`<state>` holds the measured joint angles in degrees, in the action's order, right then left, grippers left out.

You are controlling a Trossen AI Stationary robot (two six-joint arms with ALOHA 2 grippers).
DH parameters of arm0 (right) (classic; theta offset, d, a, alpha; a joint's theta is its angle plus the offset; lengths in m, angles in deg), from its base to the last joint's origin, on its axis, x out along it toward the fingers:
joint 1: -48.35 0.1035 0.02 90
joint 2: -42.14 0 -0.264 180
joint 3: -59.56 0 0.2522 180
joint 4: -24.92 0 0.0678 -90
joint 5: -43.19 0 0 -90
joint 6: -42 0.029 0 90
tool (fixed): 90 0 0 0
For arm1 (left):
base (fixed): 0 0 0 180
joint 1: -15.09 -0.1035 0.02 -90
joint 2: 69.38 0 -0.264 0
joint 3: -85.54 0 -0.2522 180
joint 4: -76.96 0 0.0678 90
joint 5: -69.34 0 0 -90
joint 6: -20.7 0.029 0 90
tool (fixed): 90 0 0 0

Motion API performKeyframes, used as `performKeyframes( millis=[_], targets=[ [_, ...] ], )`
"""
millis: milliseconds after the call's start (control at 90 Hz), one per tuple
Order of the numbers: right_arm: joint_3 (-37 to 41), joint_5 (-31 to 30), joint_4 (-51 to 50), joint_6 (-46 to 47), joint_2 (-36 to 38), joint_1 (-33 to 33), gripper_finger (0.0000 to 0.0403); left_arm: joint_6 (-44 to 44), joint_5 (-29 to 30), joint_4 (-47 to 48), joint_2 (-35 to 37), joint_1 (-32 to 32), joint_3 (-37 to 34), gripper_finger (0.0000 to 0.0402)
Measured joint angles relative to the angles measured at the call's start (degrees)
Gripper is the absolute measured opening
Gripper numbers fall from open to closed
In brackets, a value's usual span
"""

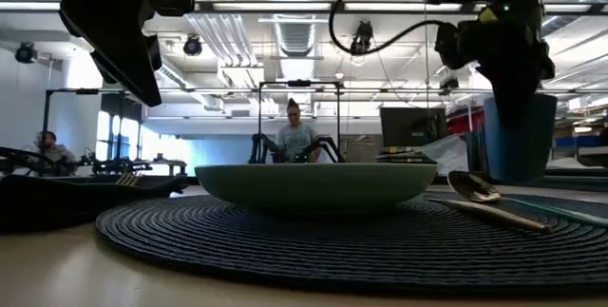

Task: Set table place
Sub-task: Move the blue cup to the middle right of the black placemat

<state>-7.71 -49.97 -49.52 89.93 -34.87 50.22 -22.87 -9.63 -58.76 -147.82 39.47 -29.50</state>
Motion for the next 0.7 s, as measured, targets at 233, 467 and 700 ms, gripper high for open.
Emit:
performKeyframes(
  millis=[233,467,700],
  targets=[
    [1.06,-1.14,5.30,-1.03,0.05,-1.74,0.0000,0.02,0.00,-0.08,-0.07,0.00,0.00,0.0114],
    [1.66,-1.13,6.23,-1.39,-0.02,-2.01,0.0000,-0.11,0.00,-0.08,-0.09,0.00,0.00,0.0123],
    [2.16,-1.40,7.99,-1.49,-0.02,-2.01,0.0000,-0.22,0.00,-0.08,-0.13,0.00,0.00,0.0114]
  ],
)
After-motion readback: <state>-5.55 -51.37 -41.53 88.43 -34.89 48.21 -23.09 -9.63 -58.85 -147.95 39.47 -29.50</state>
